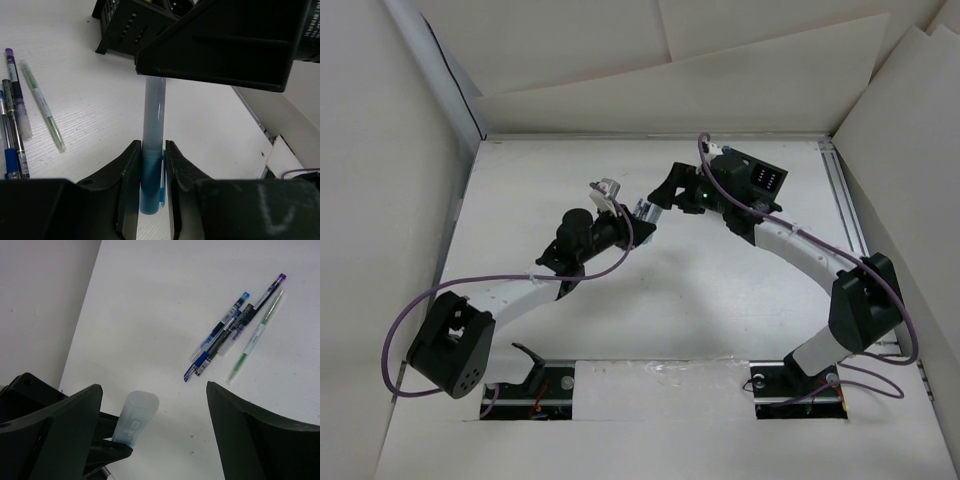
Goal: Sort the stationery into containers
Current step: Pick up the pen from the center of the board, then place the pen in the storage box, then pick up the pen from the center of the board.
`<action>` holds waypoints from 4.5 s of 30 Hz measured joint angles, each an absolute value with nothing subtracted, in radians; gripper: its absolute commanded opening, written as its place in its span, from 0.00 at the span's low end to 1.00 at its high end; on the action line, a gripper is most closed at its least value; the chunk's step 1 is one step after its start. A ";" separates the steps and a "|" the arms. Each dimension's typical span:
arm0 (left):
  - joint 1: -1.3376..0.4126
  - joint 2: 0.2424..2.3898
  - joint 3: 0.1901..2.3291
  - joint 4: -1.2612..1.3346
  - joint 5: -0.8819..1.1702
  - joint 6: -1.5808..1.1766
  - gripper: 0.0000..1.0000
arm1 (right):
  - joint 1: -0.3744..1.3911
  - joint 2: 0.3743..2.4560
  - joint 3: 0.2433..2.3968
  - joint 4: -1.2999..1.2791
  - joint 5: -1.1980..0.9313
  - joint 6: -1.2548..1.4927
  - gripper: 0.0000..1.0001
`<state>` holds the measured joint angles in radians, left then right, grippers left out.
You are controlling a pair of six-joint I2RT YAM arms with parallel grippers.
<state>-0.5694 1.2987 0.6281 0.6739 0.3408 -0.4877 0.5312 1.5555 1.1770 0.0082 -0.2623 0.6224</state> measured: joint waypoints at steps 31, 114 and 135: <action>-0.574 1.378 0.611 0.773 0.344 -0.541 0.00 | 0.533 1.625 1.164 0.066 -0.341 0.713 0.09; -0.537 1.941 1.184 0.163 -0.241 -0.447 0.19 | 0.485 1.435 1.042 -0.016 0.397 0.546 0.07; -0.574 1.989 1.214 0.157 -0.334 -0.423 0.15 | 0.533 1.433 1.018 -0.014 0.347 0.555 0.24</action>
<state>-0.5743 1.9888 1.2140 0.1566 -0.3340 -0.4229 0.5327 1.4334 1.0180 -0.0143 0.3466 0.5549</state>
